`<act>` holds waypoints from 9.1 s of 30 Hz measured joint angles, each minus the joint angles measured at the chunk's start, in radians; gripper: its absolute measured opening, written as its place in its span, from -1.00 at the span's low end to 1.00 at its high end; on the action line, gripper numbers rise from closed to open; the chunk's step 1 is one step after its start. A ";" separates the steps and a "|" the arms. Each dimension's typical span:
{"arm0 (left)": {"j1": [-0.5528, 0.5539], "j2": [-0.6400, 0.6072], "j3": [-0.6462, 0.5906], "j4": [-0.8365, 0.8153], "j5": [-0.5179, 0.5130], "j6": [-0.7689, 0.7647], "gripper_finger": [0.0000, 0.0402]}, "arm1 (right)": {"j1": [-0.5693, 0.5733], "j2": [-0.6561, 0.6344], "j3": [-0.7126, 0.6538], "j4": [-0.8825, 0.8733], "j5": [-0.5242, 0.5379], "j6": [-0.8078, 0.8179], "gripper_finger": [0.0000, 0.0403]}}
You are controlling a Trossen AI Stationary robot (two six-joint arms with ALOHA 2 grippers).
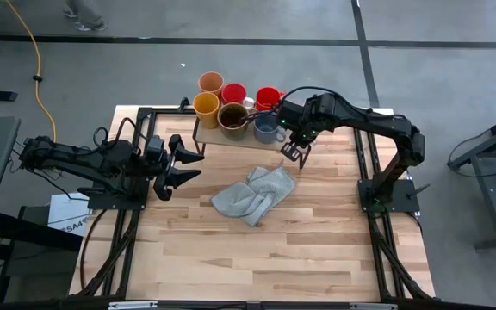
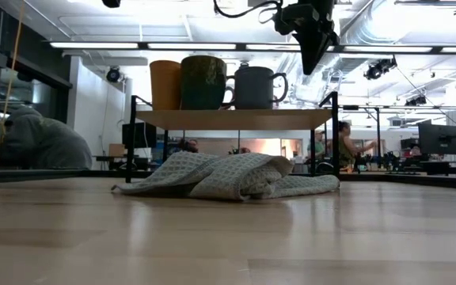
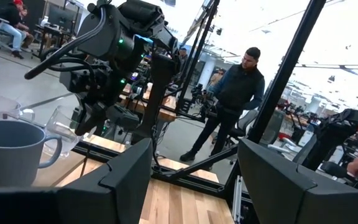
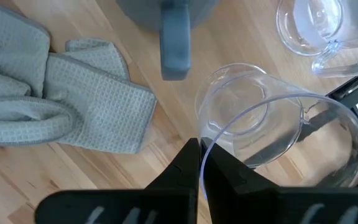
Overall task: Stack small to large cups/mugs on shelf
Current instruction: Put the transparent mug on the shelf, then return to home position
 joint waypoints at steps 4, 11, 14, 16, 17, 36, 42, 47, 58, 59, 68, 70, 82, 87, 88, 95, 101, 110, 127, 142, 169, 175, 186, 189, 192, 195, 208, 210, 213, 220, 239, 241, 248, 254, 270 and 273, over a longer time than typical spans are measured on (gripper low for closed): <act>0.000 0.000 0.000 0.000 0.000 0.000 0.12 | 0.000 0.000 0.000 0.000 0.000 -0.019 -1.00; 0.000 0.000 0.000 0.000 0.000 0.000 0.12 | 0.000 0.000 0.000 0.001 0.000 -0.025 -1.00; 0.000 0.000 0.000 0.000 0.000 0.000 0.12 | 0.000 0.000 0.000 0.001 0.000 -0.025 -1.00; 0.000 0.000 0.000 0.000 0.000 0.000 0.12 | 0.000 0.000 0.000 0.001 0.000 -0.025 -1.00; 0.000 0.000 0.000 0.000 0.000 0.000 0.12 | 0.000 0.000 0.000 0.001 0.000 -0.025 -1.00; 0.000 0.000 0.000 0.000 0.000 -0.001 0.12 | 0.000 -0.001 0.000 0.020 0.006 -0.027 -0.72; 0.000 0.000 0.000 0.000 0.000 -0.001 0.12 | -0.001 -0.001 0.000 0.059 0.039 -0.020 -0.72; 0.000 0.000 0.000 0.000 0.000 -0.001 0.12 | 0.000 -0.001 0.000 0.064 0.090 -0.036 -0.72; 0.000 0.000 0.000 -0.002 0.000 0.000 0.12 | 0.039 -0.086 0.000 0.124 0.102 -0.181 -0.72; 0.000 0.000 0.000 -0.002 0.000 -0.001 0.12 | 0.049 -0.105 0.000 0.107 0.104 -0.181 -0.72; 0.000 0.000 0.000 -0.003 0.000 0.000 0.12 | 0.169 -0.463 -0.428 0.240 0.107 -0.043 -0.97; 0.000 0.000 0.000 -0.003 0.000 -0.001 0.12 | 0.193 -0.561 -0.571 0.335 0.113 0.033 -0.97; 0.000 0.000 0.000 -0.003 -0.026 -0.011 0.12 | 0.109 -0.708 -0.899 0.702 0.175 0.071 -1.00; 0.000 0.000 0.000 -0.003 -0.026 -0.027 0.12 | 0.059 -0.688 -0.877 0.702 0.175 0.015 -1.00; 0.000 0.000 0.000 -0.003 -0.026 -0.027 0.12 | 0.050 -0.685 -0.873 0.709 0.175 0.000 -1.00; 0.000 0.000 0.000 -0.003 -0.027 -0.027 0.12 | -0.005 -0.661 -0.864 0.775 0.148 -0.041 -1.00; 0.000 0.000 0.000 -0.003 -0.027 -0.028 0.12 | -0.020 -0.651 -0.864 0.770 0.126 -0.045 -1.00; 0.000 -0.001 0.000 -0.007 -0.144 0.003 0.12 | -0.019 -0.800 -0.801 0.689 0.059 -0.029 -1.00; 0.061 -0.088 0.000 -0.017 -0.122 0.110 -0.97 | -0.019 -0.920 -0.791 1.106 -0.393 -0.084 -1.00; 0.389 -0.172 0.000 -0.200 0.186 -0.072 -1.00 | 0.010 -1.051 -0.911 1.184 -0.416 -0.008 -1.00; 0.033 -0.379 -0.223 -0.115 -0.048 -0.025 -1.00 | 0.010 -1.084 -0.909 1.176 -0.394 -0.112 -1.00; 0.033 -0.527 -0.293 -0.207 -0.036 -0.017 -1.00 | 0.010 -1.083 -0.909 1.131 -0.403 -0.026 -1.00; 0.033 -0.723 -0.461 -0.181 -0.023 -0.023 -1.00 | 0.009 -1.083 -0.909 1.169 -0.399 0.004 -1.00; 0.033 -0.724 -0.504 -0.149 -0.030 -0.027 -1.00 | 0.009 -1.082 -0.909 1.169 -0.399 0.002 -1.00; 0.033 -0.722 -0.567 -0.088 -0.030 -0.049 -1.00 | 0.009 -1.082 -0.909 1.168 -0.399 0.001 -1.00; 0.033 -0.721 -0.629 -0.068 -0.042 -0.101 -1.00 | 0.009 -1.082 -0.909 1.168 -0.399 -0.011 -1.00; 0.033 -0.710 -0.628 -0.180 -0.079 -0.048 -1.00 | 0.009 -1.084 -0.909 1.134 -0.417 -0.016 -1.00; 0.033 -0.709 -0.628 -0.184 -0.079 -0.049 -1.00 | 0.009 -1.085 -0.909 1.132 -0.417 0.003 -1.00; 0.033 -0.704 -0.628 -0.184 -0.078 -0.055 -1.00 | 0.010 -1.087 -0.920 1.148 -0.421 0.005 -1.00; 0.033 -0.705 -0.628 -0.183 -0.066 -0.054 -1.00 | 0.014 -1.130 -1.178 1.440 -0.501 0.007 -1.00; 0.033 -0.705 -0.628 -0.183 -0.063 -0.052 -1.00 | 0.053 -1.437 -1.756 1.648 -0.420 -0.008 -1.00; 0.033 -0.705 -0.628 -0.183 -0.063 -0.052 -1.00 | 0.053 -1.457 -1.756 1.551 -0.343 -0.035 -1.00; 0.033 -0.705 -0.628 -0.183 -0.063 -0.052 -1.00 | 0.053 -1.462 -1.755 1.438 -0.224 -0.037 -1.00; 0.033 -0.705 -0.627 -0.183 -0.063 -0.052 -1.00 | 0.053 -1.455 -1.755 1.437 -0.226 -0.045 -1.00; 0.033 -0.723 -0.625 -0.187 -0.059 -0.052 -1.00 | 0.069 -1.684 -1.751 1.468 -0.233 -0.046 -1.00; 0.032 -0.723 -0.625 -0.187 -0.059 -0.052 -1.00 | 0.099 -1.684 -1.754 1.545 -0.215 -0.046 -1.00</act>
